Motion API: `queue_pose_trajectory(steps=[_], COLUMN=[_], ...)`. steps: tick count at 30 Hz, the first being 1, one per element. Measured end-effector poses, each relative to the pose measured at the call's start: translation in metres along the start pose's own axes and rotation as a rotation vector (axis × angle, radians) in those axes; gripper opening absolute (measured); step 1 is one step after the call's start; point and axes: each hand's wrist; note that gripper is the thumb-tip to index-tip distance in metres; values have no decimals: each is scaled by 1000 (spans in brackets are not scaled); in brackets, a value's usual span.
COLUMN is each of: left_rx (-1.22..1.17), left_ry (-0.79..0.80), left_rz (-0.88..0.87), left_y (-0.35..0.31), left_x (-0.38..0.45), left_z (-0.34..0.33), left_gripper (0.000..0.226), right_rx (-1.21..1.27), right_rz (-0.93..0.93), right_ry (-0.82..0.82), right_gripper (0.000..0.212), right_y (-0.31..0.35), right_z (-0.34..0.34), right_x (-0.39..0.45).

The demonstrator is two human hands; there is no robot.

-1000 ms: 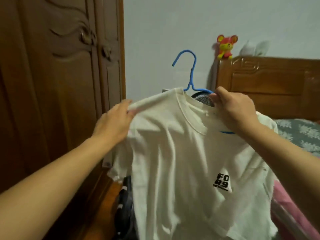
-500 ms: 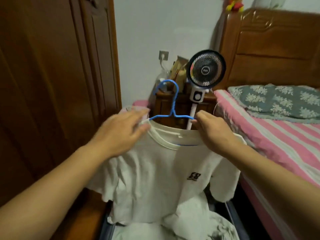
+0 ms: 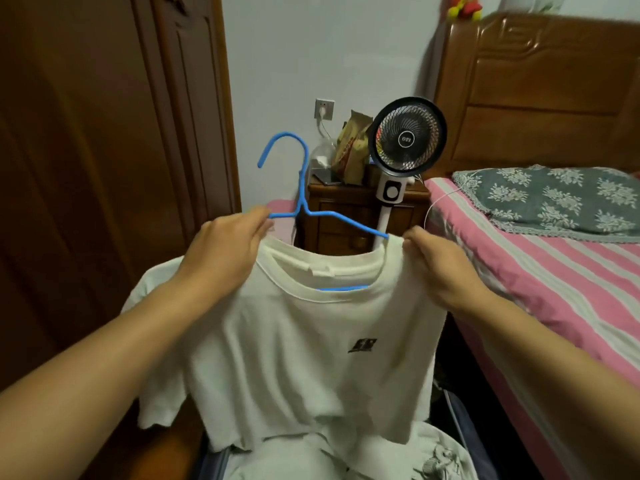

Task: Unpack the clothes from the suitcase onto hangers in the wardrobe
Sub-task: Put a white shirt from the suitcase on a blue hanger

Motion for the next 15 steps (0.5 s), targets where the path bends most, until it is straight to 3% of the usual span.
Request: queue_pose_trajectory(steps=[3, 9, 12, 15], left_rx=[68, 169, 156, 291], left_ry=[-38, -301, -270, -219], left_rz=[-134, -198, -288, -284], left_y=[-21, -72, -106, -91], left_x=[36, 188, 226, 215], left_z=[25, 133, 169, 175], left_gripper=[23, 22, 25, 30], right_rx=[-61, -33, -174, -282], right_rz=[80, 137, 217, 177], right_ry=[-38, -536, -505, -433], right_gripper=[11, 23, 28, 18], right_y=[19, 56, 84, 78], right_z=[24, 146, 195, 199], right_x=[43, 166, 210, 209])
Point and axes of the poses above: each hand's wrist, its own x-axis towards the middle knuckle, its own z-axis out of the back of the hand, y = z × x, and after that the axes turned 9 degrees about z, right-handed
